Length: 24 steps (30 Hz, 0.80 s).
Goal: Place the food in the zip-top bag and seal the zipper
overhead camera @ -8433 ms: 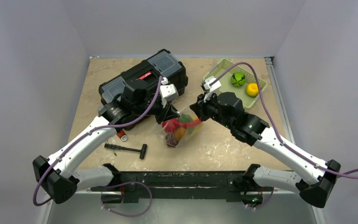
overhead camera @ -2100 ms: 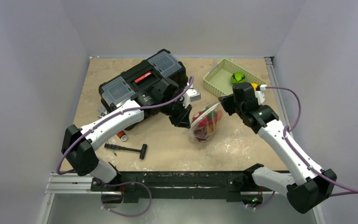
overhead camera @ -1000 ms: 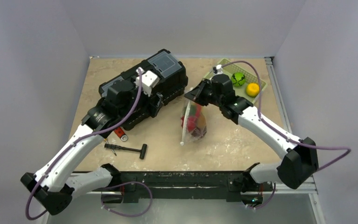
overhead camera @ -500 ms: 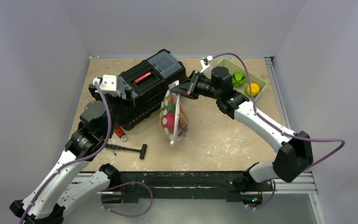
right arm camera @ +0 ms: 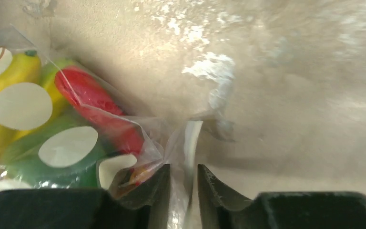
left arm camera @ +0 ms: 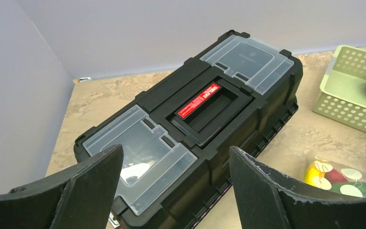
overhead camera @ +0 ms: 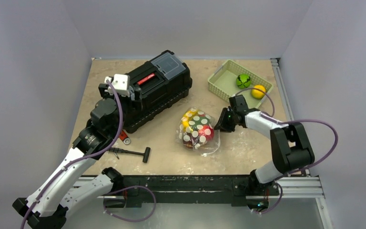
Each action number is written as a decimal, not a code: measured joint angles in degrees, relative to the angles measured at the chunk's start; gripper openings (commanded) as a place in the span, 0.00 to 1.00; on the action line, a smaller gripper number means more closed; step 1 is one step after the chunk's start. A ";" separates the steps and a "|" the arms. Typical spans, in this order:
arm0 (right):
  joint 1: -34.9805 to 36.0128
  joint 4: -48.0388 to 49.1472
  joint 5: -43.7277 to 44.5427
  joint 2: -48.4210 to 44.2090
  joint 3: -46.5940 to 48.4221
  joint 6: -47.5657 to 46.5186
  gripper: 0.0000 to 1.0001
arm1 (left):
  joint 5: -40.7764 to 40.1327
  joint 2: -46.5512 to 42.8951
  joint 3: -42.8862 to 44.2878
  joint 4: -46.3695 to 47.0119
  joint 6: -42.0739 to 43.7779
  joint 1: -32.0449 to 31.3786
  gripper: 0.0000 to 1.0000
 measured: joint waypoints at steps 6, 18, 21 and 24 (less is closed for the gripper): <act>0.59 -7.28 12.04 -11.50 0.24 -7.85 0.82 | 1.73 0.17 0.02 -0.02 -0.09 0.00 0.81; 9.55 -19.34 27.93 -25.62 11.69 -11.65 0.99 | 1.68 -0.42 0.00 0.20 -0.04 0.00 0.83; 12.11 -19.47 28.68 -31.50 15.67 -12.09 0.99 | 1.64 -1.16 -0.35 0.83 -0.02 0.00 0.84; 12.37 -16.87 27.87 -38.10 17.29 -13.18 0.99 | 1.68 -3.13 -1.44 1.40 0.04 0.00 0.85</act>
